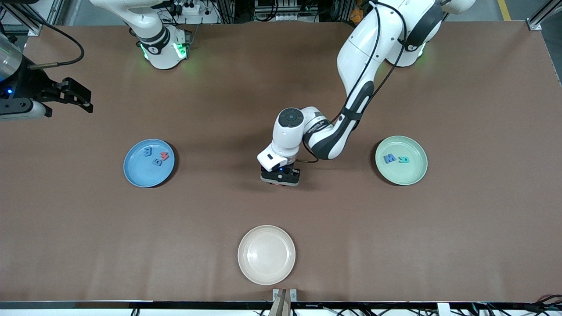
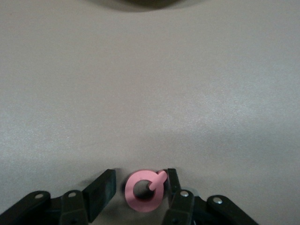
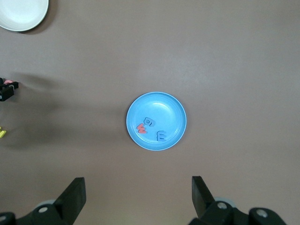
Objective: Sort upper and lower case letters into plates
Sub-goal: 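Grasp the pink a with the left gripper while the right gripper withdraws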
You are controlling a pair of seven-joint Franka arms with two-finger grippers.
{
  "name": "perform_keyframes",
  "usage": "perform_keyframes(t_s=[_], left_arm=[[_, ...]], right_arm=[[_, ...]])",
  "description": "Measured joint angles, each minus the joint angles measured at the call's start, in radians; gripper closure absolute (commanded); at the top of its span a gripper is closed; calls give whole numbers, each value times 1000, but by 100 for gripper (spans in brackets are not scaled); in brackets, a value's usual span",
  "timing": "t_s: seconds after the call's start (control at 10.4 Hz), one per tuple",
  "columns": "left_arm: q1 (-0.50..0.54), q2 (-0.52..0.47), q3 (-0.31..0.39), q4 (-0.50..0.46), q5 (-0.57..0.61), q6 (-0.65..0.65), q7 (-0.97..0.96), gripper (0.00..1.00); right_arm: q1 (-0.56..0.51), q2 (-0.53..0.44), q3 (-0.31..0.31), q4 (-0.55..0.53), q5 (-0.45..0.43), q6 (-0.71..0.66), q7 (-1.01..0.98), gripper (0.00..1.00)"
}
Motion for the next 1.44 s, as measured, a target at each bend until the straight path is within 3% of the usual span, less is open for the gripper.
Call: perform_keyframes(t_s=[0.77, 0.96, 1.44], left_arm=[[-11, 0, 0, 1, -46, 0, -75, 48], [-11, 0, 0, 1, -46, 0, -75, 59], [-14, 0, -1, 2, -46, 1, -75, 69]], right_arm=[[2, 0, 0, 0, 15, -2, 0, 0], [3, 0, 0, 0, 17, -9, 0, 0], [7, 0, 0, -4, 18, -17, 0, 0]])
